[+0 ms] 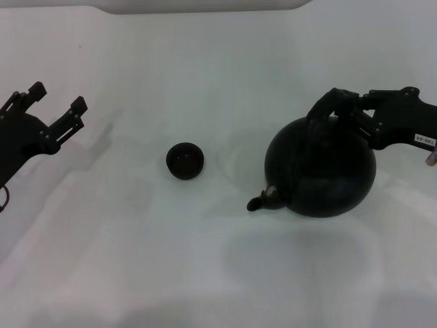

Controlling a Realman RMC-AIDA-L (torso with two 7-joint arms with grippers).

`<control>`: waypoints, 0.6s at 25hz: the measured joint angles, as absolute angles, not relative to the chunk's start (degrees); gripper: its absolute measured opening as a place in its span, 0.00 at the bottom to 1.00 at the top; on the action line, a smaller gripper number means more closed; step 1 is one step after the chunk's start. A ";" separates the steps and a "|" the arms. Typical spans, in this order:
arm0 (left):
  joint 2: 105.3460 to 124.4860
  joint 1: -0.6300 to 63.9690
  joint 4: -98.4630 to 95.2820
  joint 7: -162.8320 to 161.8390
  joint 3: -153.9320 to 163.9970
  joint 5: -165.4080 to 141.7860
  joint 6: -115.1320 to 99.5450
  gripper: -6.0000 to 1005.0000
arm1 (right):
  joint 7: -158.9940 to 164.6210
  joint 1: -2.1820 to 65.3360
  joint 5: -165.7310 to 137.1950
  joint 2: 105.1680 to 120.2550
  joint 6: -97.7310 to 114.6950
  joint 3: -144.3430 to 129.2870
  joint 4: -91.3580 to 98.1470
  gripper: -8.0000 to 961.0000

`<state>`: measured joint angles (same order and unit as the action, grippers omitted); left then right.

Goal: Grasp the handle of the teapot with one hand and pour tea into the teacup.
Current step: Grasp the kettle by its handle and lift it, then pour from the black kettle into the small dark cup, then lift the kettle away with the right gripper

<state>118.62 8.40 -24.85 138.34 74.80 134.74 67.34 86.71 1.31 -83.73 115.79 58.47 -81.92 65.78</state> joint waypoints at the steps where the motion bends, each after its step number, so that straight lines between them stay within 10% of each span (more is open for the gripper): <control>1: 118.64 8.38 -24.68 138.35 74.80 134.74 67.38 0.83 | 86.51 1.43 -83.60 115.89 57.98 -82.01 65.72 0.17; 15: 118.65 6.98 -16.40 141.80 68.67 135.12 67.67 0.83 | 70.93 2.28 -68.97 116.00 42.73 -91.35 69.03 0.16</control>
<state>118.65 6.98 -16.40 141.80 68.67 135.12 67.67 70.93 2.28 -68.97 116.00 42.73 -91.35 69.03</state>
